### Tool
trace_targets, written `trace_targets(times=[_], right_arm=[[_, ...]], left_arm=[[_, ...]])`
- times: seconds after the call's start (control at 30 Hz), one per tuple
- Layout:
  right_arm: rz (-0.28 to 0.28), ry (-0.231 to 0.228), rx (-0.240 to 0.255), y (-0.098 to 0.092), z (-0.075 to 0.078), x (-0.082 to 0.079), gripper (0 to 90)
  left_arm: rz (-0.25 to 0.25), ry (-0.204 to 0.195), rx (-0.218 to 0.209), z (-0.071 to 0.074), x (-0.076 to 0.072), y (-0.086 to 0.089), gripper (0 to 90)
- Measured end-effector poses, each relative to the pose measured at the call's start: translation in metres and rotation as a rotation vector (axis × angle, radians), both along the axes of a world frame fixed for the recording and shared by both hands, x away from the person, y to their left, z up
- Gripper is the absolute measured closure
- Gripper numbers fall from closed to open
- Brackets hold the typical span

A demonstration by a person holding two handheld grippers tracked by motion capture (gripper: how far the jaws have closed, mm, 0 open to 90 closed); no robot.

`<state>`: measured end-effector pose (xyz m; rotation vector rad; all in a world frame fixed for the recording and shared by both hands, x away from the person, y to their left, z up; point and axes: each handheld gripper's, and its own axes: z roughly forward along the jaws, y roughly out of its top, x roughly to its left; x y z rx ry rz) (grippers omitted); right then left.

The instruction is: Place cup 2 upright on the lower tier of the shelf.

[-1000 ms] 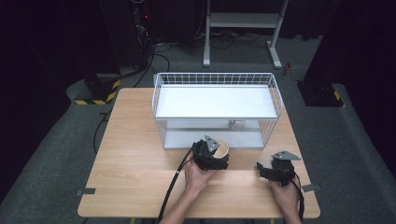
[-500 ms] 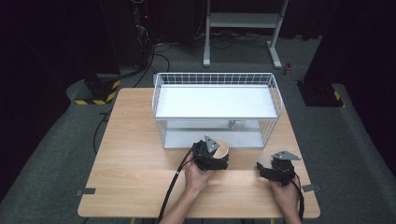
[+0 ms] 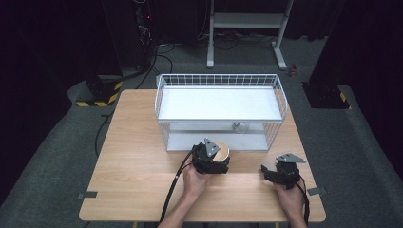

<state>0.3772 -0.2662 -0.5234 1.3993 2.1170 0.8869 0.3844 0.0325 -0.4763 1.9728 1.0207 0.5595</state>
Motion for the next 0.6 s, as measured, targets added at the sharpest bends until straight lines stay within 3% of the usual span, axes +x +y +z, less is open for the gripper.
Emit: trace_targets(times=[0.43, 0.6], right_arm=[[0.003, 0.001, 0.001, 0.0, 0.0, 0.0, 24.4], [0.001, 0.005, 0.006, 0.001, 0.0, 0.0, 24.4]], left_arm=[[0.011, -0.01, -0.014, 0.014, 0.0, 0.02, 9.5], [0.022, -0.01, 0.015, 0.017, 0.004, 0.024, 9.5]])
